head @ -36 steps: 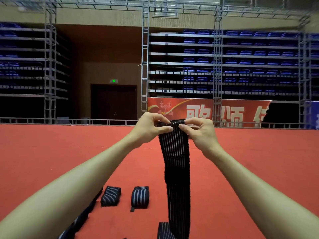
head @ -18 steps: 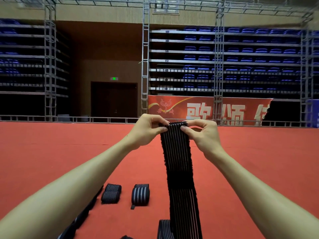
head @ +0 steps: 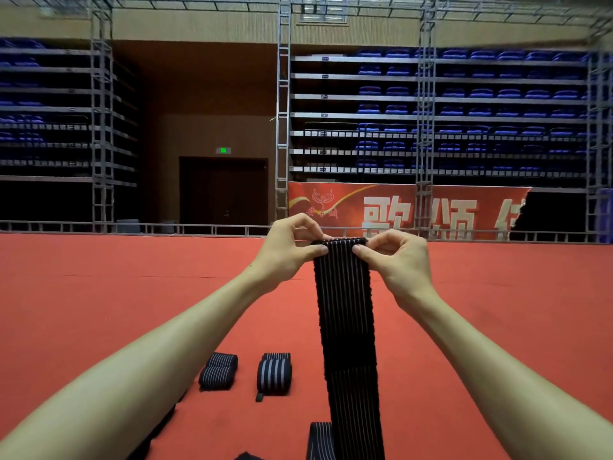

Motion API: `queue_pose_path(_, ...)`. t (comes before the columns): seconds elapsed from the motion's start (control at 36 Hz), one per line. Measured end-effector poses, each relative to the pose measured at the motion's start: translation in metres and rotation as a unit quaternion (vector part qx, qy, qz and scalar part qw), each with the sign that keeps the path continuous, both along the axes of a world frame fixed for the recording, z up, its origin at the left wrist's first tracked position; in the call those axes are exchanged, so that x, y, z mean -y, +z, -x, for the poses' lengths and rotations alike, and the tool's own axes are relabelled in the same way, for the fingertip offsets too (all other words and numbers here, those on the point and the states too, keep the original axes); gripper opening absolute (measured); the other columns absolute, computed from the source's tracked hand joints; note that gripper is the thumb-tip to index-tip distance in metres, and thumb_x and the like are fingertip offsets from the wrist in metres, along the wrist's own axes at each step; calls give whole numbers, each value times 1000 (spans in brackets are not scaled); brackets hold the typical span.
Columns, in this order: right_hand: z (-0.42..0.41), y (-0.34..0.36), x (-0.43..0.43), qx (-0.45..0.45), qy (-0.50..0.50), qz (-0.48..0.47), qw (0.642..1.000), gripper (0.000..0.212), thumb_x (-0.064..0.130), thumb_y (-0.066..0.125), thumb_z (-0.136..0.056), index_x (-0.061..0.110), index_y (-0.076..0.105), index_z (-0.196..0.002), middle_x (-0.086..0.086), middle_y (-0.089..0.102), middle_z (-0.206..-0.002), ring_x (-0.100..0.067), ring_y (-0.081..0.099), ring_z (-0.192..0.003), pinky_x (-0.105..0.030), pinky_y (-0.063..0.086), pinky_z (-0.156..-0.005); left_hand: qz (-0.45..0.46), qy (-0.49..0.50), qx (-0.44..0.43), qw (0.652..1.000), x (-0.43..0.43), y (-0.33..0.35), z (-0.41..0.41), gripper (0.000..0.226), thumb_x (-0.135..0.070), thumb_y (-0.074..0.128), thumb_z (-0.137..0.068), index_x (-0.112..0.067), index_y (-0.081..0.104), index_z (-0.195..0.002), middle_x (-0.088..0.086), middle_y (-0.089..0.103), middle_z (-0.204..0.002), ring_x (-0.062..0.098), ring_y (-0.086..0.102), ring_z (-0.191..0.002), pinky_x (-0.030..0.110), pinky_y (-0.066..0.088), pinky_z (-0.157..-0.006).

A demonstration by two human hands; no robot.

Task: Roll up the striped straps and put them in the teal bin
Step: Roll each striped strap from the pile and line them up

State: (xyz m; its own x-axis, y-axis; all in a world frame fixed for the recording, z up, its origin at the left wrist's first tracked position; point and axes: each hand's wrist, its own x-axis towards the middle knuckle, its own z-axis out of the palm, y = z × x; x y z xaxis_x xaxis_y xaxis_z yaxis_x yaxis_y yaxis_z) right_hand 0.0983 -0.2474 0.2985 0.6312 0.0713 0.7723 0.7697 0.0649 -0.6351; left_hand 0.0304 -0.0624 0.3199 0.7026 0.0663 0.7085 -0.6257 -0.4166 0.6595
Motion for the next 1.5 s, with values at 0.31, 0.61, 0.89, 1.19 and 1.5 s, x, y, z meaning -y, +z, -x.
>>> queue_pose_path(0.31,5,-8,-1,83,-6,38,996,35,4,75,-83,31,57,-71,6,62,-71,-21,65,-69,-47,58,-67,85,-14,-8,996,7,-9,-7,26,12,68,-84,-10,55,-78,10,72,-85,16,70,-77,27,58,-67)
queue_pose_path(0.61,12,-25,3,57,29,49,997,35,-5,75,-79,14,65,-107,11,65,-106,-3,67,-94,-20,55,-79,162,-68,-15,984,35,-25,-9,52,0,67,-86,-33,44,-119,18,59,-119,29,62,-110,44,57,-86)
queue_pose_path(0.89,13,-34,22,19,-22,-28,999,40,-7,69,-82,9,65,-118,0,64,-116,12,60,-97,-13,51,-77,-27,-96,-70,993,63,-126,3,94,10,57,-91,-52,13,-146,18,57,-130,31,65,-107,36,57,-89)
queue_pose_path(1.19,10,-52,39,-24,-55,-63,996,46,-3,72,-81,13,64,-123,0,66,-120,-8,62,-109,-26,51,-97,-98,-89,-130,983,88,-226,16,94,5,65,-86,-34,12,-153,-19,14,-158,-9,14,-145,8,15,-113)
queue_pose_path(1.5,-13,-93,51,-55,-73,-23,996,47,-5,71,-81,16,63,-123,2,64,-120,-11,59,-114,-32,46,-106,39,-38,-250,967,109,-287,27,83,5,68,-84,-42,33,-142,-4,52,-136,9,58,-119,33,47,-105)
